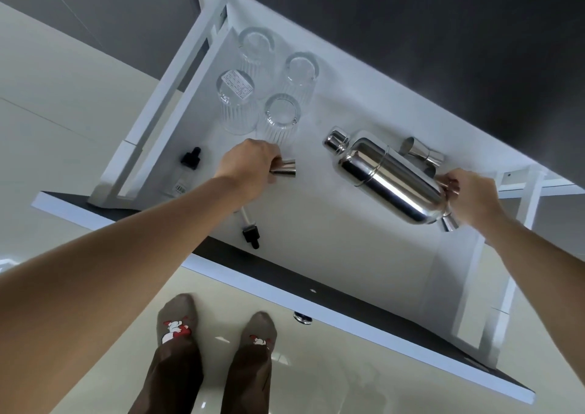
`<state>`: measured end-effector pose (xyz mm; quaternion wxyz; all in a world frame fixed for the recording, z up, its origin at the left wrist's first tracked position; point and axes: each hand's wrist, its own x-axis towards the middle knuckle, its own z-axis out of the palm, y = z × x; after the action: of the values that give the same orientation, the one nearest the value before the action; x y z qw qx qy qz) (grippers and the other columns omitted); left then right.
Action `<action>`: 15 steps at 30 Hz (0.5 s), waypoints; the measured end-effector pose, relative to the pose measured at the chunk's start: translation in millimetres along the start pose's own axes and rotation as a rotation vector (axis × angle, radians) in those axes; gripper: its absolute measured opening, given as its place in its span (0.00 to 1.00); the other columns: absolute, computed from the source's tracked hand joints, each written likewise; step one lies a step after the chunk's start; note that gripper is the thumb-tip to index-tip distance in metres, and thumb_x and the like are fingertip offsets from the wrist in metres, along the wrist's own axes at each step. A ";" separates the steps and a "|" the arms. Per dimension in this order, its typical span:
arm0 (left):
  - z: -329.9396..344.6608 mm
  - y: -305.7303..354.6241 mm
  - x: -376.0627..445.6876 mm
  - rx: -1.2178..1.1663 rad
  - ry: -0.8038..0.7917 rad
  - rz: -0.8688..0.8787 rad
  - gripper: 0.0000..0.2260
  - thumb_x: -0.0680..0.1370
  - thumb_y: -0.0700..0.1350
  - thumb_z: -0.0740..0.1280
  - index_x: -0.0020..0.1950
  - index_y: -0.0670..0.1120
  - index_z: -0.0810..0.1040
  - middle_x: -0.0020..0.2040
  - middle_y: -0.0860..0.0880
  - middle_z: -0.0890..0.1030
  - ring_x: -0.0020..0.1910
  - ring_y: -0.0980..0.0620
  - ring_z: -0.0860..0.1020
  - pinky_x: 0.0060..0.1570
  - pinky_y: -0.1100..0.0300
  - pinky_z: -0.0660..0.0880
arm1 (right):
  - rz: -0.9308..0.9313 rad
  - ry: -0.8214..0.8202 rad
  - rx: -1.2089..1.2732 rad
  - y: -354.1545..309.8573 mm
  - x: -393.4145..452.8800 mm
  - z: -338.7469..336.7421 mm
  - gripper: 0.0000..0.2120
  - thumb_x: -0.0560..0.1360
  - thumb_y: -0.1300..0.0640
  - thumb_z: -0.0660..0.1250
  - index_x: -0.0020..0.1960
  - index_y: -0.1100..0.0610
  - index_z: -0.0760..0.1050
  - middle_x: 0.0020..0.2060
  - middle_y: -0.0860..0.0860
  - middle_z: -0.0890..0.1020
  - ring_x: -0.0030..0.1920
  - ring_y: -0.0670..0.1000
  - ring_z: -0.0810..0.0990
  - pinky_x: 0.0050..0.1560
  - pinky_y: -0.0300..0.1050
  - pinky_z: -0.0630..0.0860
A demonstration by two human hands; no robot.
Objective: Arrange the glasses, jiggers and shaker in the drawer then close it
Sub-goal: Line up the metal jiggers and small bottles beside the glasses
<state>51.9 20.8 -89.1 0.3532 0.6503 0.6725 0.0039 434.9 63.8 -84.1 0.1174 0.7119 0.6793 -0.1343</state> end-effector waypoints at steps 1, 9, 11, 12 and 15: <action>-2.3 -1.5 -1.6 -0.060 -0.010 -0.010 0.15 0.73 0.41 0.72 0.59 0.48 0.77 0.55 0.45 0.80 0.53 0.43 0.78 0.52 0.51 0.77 | 0.013 -0.006 -0.017 1.2 -1.5 0.3 0.11 0.72 0.68 0.67 0.54 0.65 0.78 0.47 0.65 0.83 0.49 0.64 0.81 0.53 0.52 0.76; -37.3 -15.4 -21.3 -0.341 0.028 -0.052 0.18 0.69 0.39 0.76 0.56 0.46 0.77 0.51 0.46 0.81 0.53 0.47 0.79 0.52 0.56 0.75 | 0.103 0.347 0.184 -26.9 -62.5 -45.3 0.10 0.74 0.65 0.67 0.55 0.63 0.74 0.47 0.64 0.80 0.47 0.65 0.77 0.49 0.49 0.69; -45.9 -21.6 -25.4 -0.381 0.015 -0.065 0.18 0.69 0.39 0.76 0.55 0.46 0.77 0.49 0.48 0.81 0.53 0.49 0.80 0.57 0.55 0.76 | -0.021 0.446 0.274 -57.9 -87.9 -56.8 0.10 0.74 0.64 0.68 0.55 0.62 0.75 0.44 0.60 0.80 0.41 0.59 0.77 0.43 0.44 0.67; -49.0 -24.5 -27.4 -0.397 0.009 -0.075 0.17 0.68 0.39 0.77 0.54 0.47 0.77 0.48 0.49 0.81 0.53 0.49 0.81 0.58 0.55 0.76 | -0.096 0.453 0.323 -76.6 -99.1 -58.9 0.10 0.74 0.64 0.69 0.54 0.62 0.76 0.43 0.57 0.79 0.40 0.55 0.76 0.41 0.39 0.67; -53.7 -31.8 -32.7 -0.401 0.005 -0.089 0.15 0.68 0.40 0.77 0.51 0.51 0.76 0.48 0.50 0.81 0.52 0.52 0.80 0.52 0.58 0.75 | -0.185 0.314 0.557 -132.1 -117.1 -43.8 0.12 0.72 0.66 0.70 0.55 0.61 0.77 0.44 0.53 0.78 0.42 0.46 0.75 0.43 0.23 0.68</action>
<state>-4.7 11.6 -48.2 0.4736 0.5368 0.6872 0.1238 299.5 -23.9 0.0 -0.2004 0.6639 0.6880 -0.2137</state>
